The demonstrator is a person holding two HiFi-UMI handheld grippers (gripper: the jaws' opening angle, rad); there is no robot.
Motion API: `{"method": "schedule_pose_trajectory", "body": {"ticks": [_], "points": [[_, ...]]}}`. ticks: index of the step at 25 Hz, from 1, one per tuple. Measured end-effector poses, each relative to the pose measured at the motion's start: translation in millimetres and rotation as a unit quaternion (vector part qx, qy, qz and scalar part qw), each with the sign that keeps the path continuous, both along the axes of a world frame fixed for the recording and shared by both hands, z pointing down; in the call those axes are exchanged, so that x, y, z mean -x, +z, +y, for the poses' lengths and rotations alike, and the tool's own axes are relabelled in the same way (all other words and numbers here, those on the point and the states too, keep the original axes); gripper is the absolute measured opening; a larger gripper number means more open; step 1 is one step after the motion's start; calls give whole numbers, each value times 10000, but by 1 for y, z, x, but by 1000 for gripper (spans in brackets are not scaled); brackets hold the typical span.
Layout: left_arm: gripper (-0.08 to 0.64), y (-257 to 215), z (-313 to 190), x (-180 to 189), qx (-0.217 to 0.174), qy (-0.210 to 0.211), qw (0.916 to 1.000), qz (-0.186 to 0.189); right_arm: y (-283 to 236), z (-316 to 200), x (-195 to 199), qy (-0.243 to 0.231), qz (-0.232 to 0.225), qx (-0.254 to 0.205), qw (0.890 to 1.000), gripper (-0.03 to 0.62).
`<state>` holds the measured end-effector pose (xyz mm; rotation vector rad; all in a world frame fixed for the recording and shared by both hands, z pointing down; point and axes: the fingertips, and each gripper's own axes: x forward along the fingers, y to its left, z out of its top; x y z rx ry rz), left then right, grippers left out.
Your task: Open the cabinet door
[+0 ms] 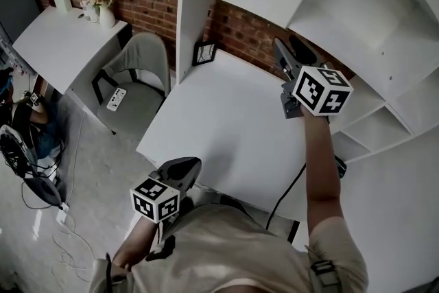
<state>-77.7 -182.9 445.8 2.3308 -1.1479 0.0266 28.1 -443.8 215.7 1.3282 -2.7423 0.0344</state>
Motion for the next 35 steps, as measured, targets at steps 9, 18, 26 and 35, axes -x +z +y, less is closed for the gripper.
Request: {"method": "schedule_pose_trajectory", "body": {"ticks": [9, 18, 26, 35], "points": [[23, -4, -7, -2, 204, -587, 9979, -156, -21, -25, 15, -97, -22, -498, 9987, 216], [21, -2, -4, -5, 262, -690, 9972, -124, -21, -16, 16, -780, -515, -244, 9953, 218], [23, -4, -2, -11, 203, -565, 9982, -49, -22, 20, 24, -1546, -162, -177, 9877, 219], [23, -6, -5, -13, 173, -508, 9986, -41, -26, 48, 38, -2673, -466, 151, 9624, 212]]}}
